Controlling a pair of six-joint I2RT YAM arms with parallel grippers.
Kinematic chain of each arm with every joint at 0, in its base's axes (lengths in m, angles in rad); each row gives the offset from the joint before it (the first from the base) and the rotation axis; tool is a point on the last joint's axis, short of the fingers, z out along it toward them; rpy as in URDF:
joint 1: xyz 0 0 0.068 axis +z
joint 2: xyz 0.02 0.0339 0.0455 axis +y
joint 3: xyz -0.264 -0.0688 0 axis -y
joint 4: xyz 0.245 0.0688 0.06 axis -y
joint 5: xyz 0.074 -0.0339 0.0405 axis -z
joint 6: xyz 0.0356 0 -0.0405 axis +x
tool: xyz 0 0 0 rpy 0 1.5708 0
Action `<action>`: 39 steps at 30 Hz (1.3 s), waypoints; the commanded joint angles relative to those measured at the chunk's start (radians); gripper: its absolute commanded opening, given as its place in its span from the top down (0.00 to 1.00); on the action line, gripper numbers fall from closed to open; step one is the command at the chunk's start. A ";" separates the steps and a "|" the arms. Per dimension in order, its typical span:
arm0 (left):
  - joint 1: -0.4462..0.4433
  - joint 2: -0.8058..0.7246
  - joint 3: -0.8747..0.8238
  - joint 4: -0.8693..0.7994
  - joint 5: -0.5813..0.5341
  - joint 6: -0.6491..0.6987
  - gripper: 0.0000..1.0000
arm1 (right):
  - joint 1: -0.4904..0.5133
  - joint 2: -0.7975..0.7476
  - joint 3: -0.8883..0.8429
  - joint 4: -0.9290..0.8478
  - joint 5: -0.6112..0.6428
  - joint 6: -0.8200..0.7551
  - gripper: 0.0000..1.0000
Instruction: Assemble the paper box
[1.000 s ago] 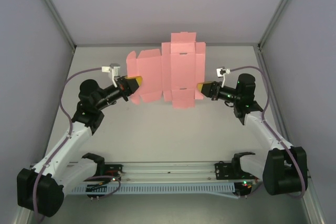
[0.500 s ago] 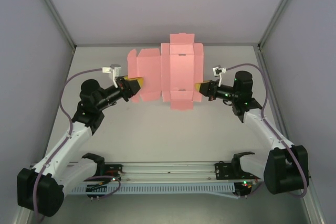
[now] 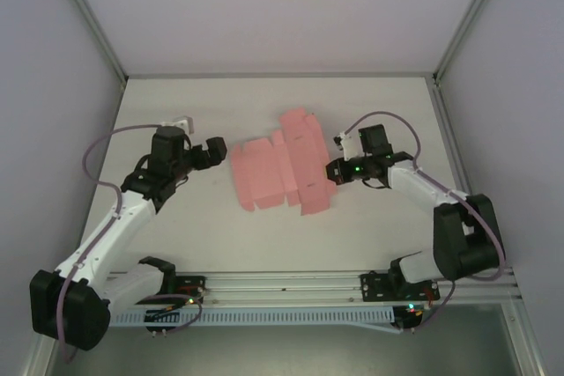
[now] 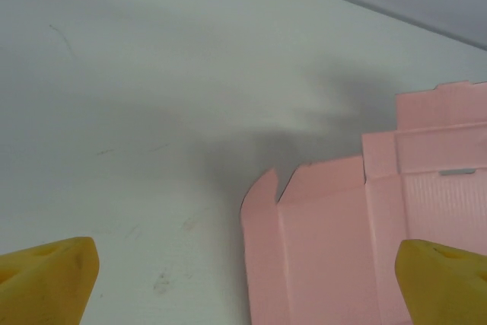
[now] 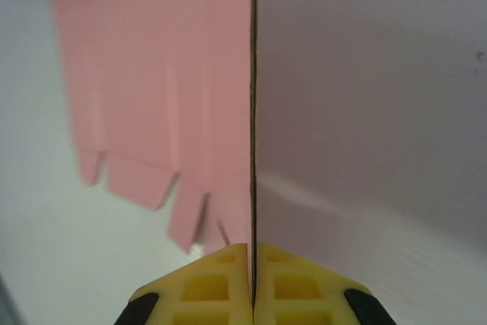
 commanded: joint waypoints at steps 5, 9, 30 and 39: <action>0.005 0.051 0.037 0.067 0.132 0.040 0.00 | 0.155 0.042 0.140 -0.112 0.519 -0.301 1.00; 0.005 0.087 0.056 0.086 0.172 0.047 0.00 | 0.292 0.015 0.109 -0.018 0.744 -0.508 0.99; 0.004 0.253 0.101 0.147 0.273 0.124 0.00 | 0.595 -0.033 -0.119 0.569 1.109 -1.031 1.00; -0.020 0.352 0.091 0.161 0.287 0.199 0.00 | 0.596 -0.047 -0.107 0.515 1.081 -0.986 1.00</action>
